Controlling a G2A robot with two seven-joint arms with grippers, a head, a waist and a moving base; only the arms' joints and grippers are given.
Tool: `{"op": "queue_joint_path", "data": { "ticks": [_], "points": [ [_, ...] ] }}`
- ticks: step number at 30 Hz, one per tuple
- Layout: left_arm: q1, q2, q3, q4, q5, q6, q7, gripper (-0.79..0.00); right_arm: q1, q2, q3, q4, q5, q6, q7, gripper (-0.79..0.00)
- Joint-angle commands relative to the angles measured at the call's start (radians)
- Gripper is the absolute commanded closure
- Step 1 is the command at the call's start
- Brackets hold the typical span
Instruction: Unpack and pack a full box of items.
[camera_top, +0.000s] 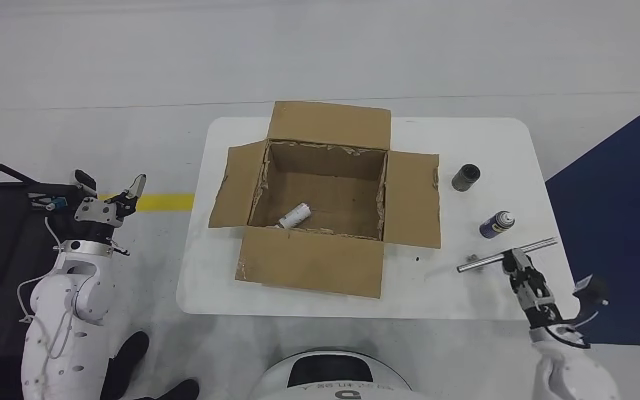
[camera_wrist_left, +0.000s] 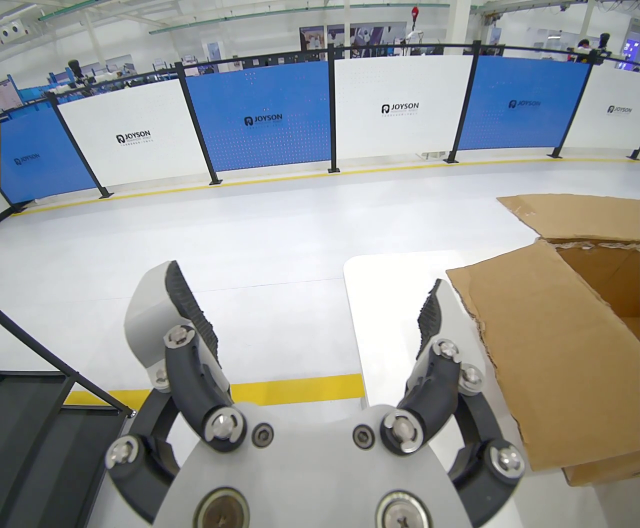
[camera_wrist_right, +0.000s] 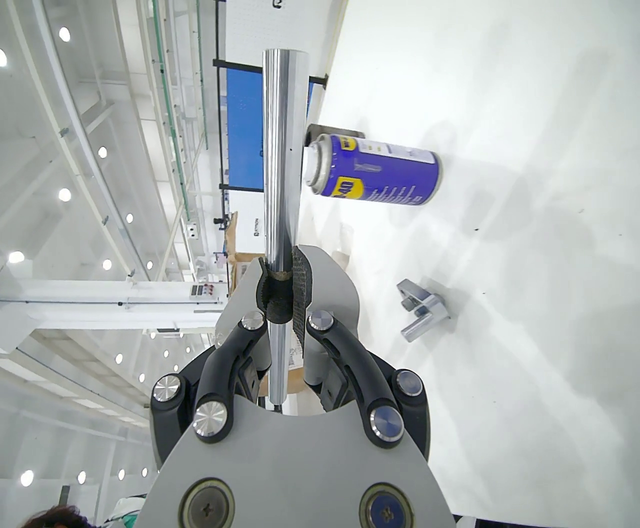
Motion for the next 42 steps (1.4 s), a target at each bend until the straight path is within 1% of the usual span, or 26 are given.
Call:
{"op": "queue_joint_path", "data": {
  "ticks": [1,5,9,13,22,28,40,42],
  "points": [
    [0.000,0.000,0.000,0.000,0.000,0.000,0.000,-0.785,0.022,0.003,-0.007,0.013,-0.027,0.054,-0.029,0.000],
    [0.000,0.000,0.000,0.000,0.000,0.000,0.000,-0.785,0.059,0.009,-0.025,0.035,-0.072,0.129,-0.072,0.000],
    [0.000,0.000,0.000,0.000,0.000,0.000,0.000,-0.785,0.085,0.016,-0.038,0.041,-0.096,0.169,-0.085,0.000],
    [0.000,0.000,0.000,0.000,0.000,0.000,0.000,-0.785,0.098,0.022,-0.049,0.041,-0.113,0.201,-0.096,0.000],
    [0.000,0.000,0.000,0.000,0.000,0.000,0.000,-0.785,0.112,0.028,-0.079,0.039,-0.162,0.304,-0.170,0.000],
    [0.000,0.000,0.000,0.000,0.000,0.000,0.000,-0.785,0.125,0.037,-0.110,0.035,-0.248,0.378,-0.179,0.000],
    [0.000,0.000,0.000,0.000,0.000,0.000,0.000,-0.785,0.126,0.047,-0.137,0.018,-0.270,0.429,-0.193,0.000],
    [0.000,0.000,0.000,0.000,0.000,0.000,0.000,-0.785,0.126,0.049,-0.139,0.016,-0.271,0.434,-0.195,-0.052]
  ]
}}
